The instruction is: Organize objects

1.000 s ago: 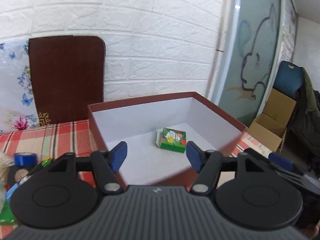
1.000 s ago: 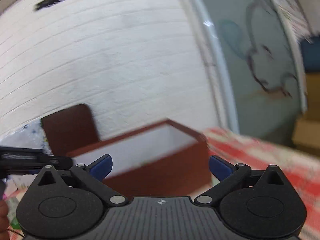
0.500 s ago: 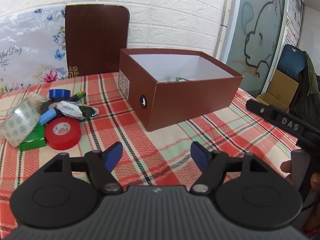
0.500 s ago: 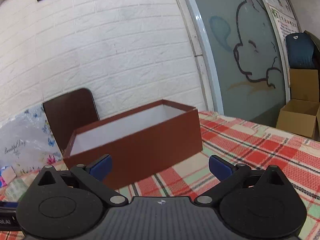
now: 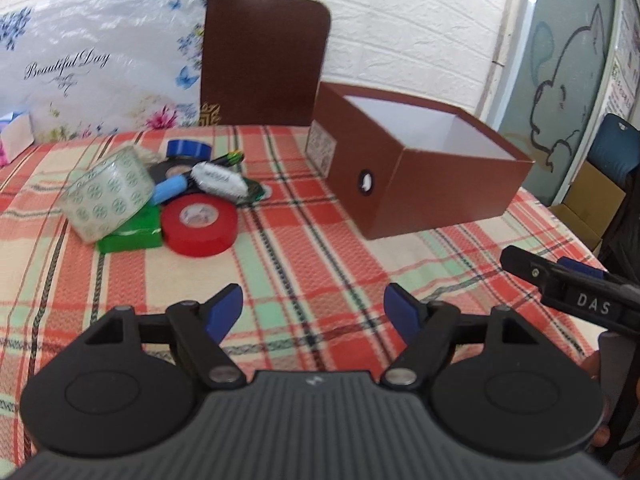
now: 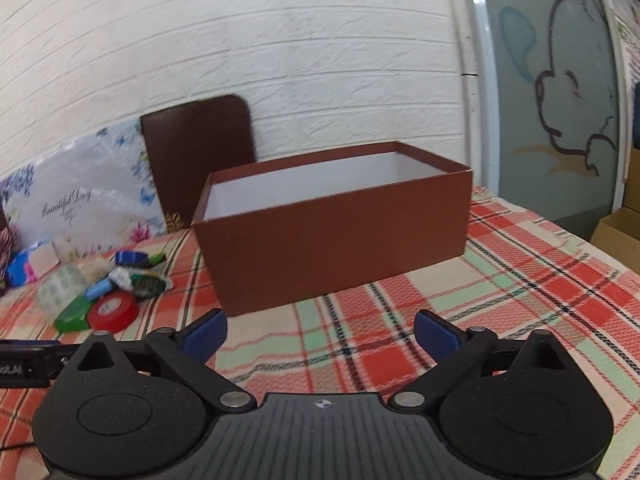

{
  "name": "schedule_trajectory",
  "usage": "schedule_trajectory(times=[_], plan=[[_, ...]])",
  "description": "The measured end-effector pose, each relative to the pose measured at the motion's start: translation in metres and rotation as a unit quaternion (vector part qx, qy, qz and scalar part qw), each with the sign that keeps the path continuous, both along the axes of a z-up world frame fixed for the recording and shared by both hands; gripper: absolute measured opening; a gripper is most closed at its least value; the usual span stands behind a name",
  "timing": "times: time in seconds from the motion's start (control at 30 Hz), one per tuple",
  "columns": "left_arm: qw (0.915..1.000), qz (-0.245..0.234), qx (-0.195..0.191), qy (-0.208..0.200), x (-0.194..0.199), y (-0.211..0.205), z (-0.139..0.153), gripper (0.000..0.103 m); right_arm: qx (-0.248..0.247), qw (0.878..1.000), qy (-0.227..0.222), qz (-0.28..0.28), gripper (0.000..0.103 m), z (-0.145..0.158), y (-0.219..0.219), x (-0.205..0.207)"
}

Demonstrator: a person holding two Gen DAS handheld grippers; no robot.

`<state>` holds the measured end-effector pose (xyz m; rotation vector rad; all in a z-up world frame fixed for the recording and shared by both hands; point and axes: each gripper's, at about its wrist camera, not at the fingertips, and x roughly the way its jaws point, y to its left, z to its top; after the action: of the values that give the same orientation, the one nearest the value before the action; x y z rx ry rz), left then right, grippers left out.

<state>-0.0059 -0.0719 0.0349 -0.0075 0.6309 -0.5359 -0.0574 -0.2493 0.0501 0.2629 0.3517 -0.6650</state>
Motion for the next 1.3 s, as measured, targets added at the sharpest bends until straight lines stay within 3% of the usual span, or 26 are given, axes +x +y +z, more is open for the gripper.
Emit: schedule_trajectory(times=[0.1, 0.17, 0.23, 0.5, 0.7, 0.97, 1.2, 1.3], plan=[[0.9999, 0.006, 0.001, 0.008, 0.004, 0.003, -0.006, 0.079, -0.004, 1.0, 0.01, 0.013, 0.074, 0.0, 0.004, 0.003], [0.9999, 0.007, -0.003, 0.011, 0.006, 0.004, -0.007, 0.079, -0.009, 1.0, 0.014, 0.022, 0.041, 0.001, 0.006, 0.004], [0.9999, 0.008, -0.004, 0.012, 0.007, 0.004, -0.007, 0.079, -0.016, 0.999, 0.019, 0.027, 0.034, 0.002, 0.008, 0.005], [0.9998, 0.003, -0.008, 0.02, 0.008, 0.006, -0.008, 0.079, -0.041, 0.998, 0.023, 0.034, 0.034, 0.008, 0.022, 0.007], [0.9996, 0.007, -0.01, 0.027, 0.008, 0.013, -0.013, 0.079, -0.034, 0.998, 0.036, 0.041, 0.035, 0.002, 0.025, 0.011], [0.9988, 0.034, -0.025, 0.027, 0.014, 0.032, -0.012, 0.079, -0.044, 0.996, 0.041, 0.061, 0.035, 0.003, 0.036, 0.017], [0.9935, 0.103, -0.049, 0.006, 0.032, 0.084, 0.003, 0.079, -0.055, 0.985, 0.059, 0.152, 0.035, 0.003, 0.055, 0.061], [0.9891, 0.141, -0.041, -0.013, 0.052, 0.104, 0.013, 0.079, -0.054, 0.977, 0.058, 0.197, 0.035, 0.007, 0.066, 0.091]])
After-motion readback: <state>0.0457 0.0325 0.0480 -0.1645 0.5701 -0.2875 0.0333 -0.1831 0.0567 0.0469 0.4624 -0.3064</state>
